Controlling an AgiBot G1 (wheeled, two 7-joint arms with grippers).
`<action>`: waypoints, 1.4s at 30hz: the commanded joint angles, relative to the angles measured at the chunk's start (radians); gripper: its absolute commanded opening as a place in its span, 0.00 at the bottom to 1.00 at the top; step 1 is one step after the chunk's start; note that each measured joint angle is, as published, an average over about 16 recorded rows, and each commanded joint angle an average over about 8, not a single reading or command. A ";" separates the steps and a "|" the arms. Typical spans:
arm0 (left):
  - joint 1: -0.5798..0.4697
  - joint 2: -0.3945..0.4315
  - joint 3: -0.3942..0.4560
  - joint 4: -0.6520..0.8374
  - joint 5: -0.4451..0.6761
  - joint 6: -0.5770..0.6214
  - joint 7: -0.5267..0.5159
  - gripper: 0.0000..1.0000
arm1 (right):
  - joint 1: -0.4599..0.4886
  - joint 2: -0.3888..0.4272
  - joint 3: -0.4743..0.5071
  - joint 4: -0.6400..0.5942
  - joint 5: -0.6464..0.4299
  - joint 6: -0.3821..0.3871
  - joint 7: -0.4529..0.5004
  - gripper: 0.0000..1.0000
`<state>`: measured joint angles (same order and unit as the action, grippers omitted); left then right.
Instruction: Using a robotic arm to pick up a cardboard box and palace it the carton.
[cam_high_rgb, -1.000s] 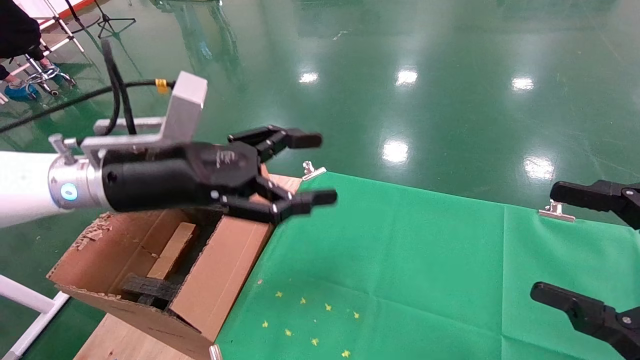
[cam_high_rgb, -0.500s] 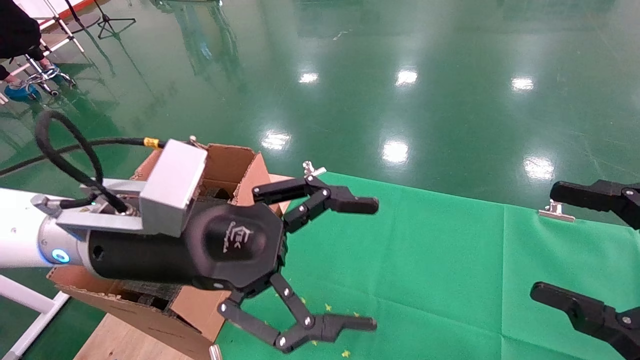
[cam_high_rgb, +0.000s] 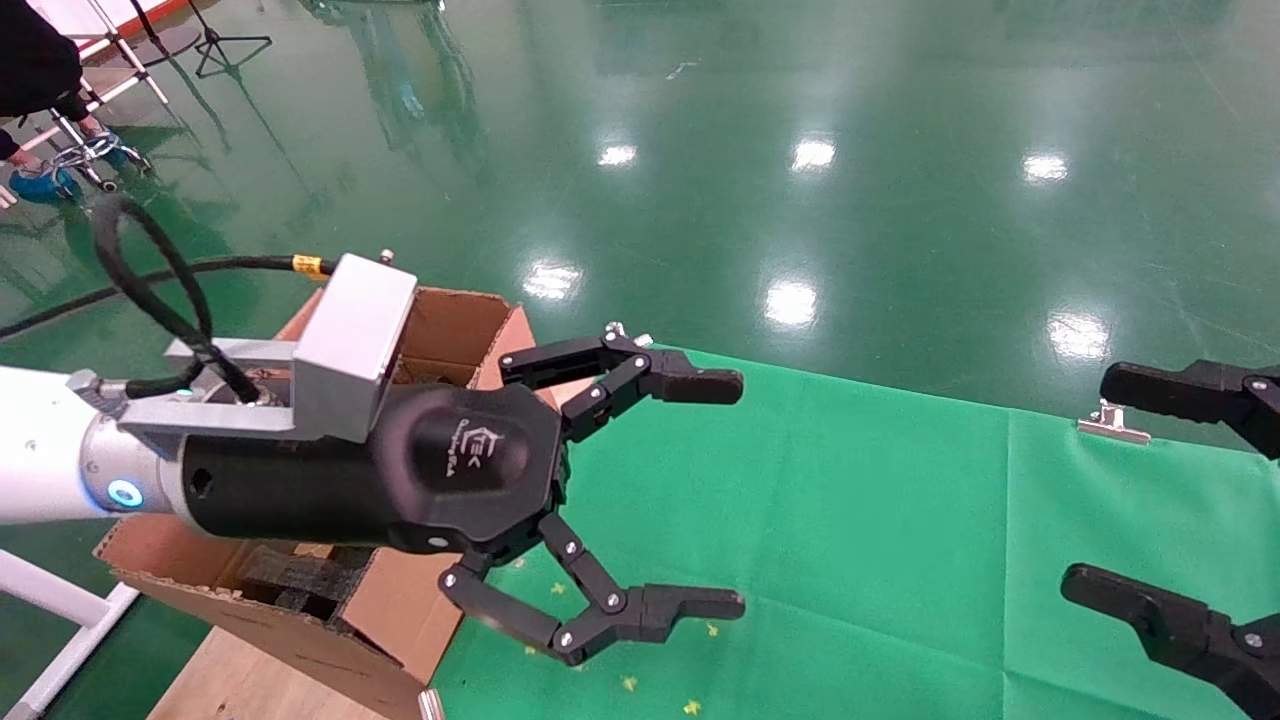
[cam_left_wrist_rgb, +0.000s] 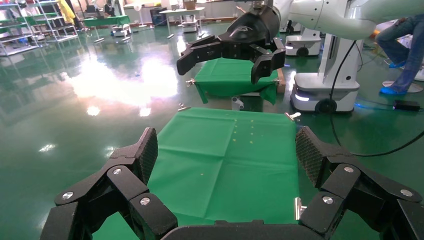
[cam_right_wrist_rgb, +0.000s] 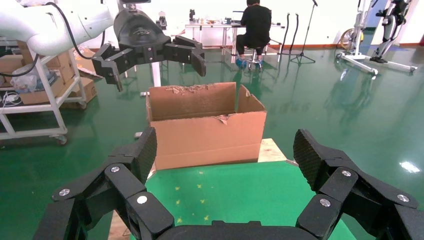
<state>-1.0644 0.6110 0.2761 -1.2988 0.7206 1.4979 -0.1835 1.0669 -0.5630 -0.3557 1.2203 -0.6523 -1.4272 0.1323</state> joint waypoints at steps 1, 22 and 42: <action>-0.002 0.000 0.001 0.003 0.002 -0.001 -0.001 1.00 | 0.000 0.000 0.000 0.000 0.000 0.000 0.000 1.00; -0.009 0.000 0.003 0.014 0.009 -0.003 -0.004 1.00 | 0.000 0.000 0.000 0.000 0.000 0.000 0.000 1.00; -0.010 0.000 0.004 0.016 0.011 -0.003 -0.005 1.00 | 0.000 0.000 0.000 0.000 0.000 0.000 0.000 1.00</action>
<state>-1.0749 0.6110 0.2799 -1.2828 0.7311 1.4951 -0.1885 1.0669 -0.5630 -0.3557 1.2203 -0.6523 -1.4274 0.1323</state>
